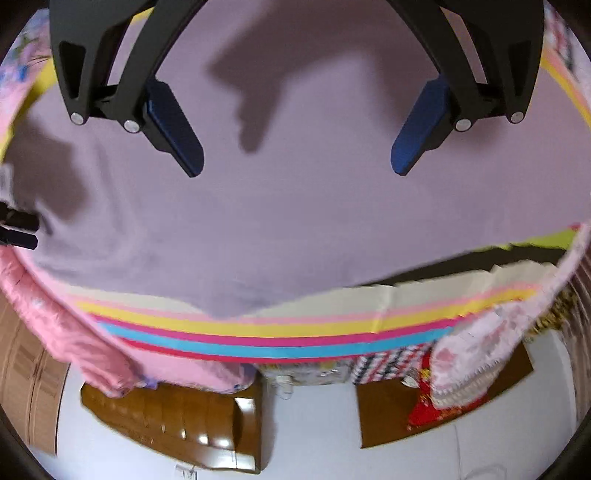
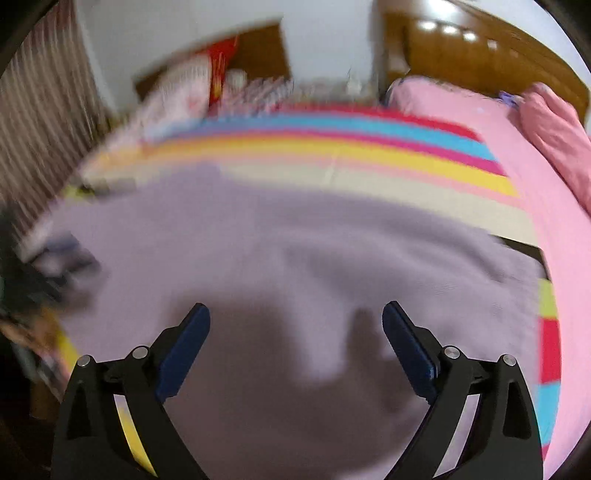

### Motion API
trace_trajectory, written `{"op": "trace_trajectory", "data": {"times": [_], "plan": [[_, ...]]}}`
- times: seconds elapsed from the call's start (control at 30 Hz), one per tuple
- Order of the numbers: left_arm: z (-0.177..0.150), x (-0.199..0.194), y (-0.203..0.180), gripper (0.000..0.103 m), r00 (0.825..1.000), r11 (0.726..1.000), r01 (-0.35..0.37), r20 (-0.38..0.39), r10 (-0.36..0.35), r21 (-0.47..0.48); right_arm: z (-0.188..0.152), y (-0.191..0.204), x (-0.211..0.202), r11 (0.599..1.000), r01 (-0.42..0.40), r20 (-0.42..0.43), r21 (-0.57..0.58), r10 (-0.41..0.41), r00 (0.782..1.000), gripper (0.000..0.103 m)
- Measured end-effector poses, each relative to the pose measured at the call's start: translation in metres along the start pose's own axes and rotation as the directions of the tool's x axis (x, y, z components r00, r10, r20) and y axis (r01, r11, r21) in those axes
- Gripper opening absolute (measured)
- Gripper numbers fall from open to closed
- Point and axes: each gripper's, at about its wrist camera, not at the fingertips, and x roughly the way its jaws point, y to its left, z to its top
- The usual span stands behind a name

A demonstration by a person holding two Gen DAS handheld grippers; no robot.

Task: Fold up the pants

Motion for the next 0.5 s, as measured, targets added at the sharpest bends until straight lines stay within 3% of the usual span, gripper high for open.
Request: {"op": "trace_trajectory", "data": {"times": [0.07, 0.13, 0.27, 0.37, 0.5], "plan": [[-0.003, -0.003, -0.016, 0.101, 0.999, 0.999, 0.032, 0.024, -0.033, 0.024, -0.011, -0.025, -0.038, 0.998, 0.052, 0.106, 0.040, -0.056, 0.993, 0.092], [-0.010, -0.002, -0.034, 0.101, 0.999, 0.996, 0.022, 0.043, -0.026, 0.085, -0.022, -0.037, -0.051, 0.993, 0.110, 0.130, 0.040, -0.114, 0.985, 0.092], [-0.018, 0.020, -0.053, 0.101, 1.000, 0.993, 0.023, -0.013, -0.021, 0.118, -0.048, -0.047, -0.040, 0.983, 0.181, 0.076, 0.041, -0.184, 0.980, 0.092], [-0.025, 0.028, -0.057, 0.101, 0.999, 0.991, 0.007, -0.045, -0.001, 0.131, -0.074, -0.052, -0.020, 0.964, 0.265, 0.005, 0.024, -0.265, 0.964, 0.093], [-0.027, 0.021, -0.052, 0.101, 0.999, 0.992, -0.045, -0.018, 0.048, 0.120, -0.071, -0.042, -0.023, 0.952, 0.304, 0.057, 0.039, -0.306, 0.950, 0.092]]}}
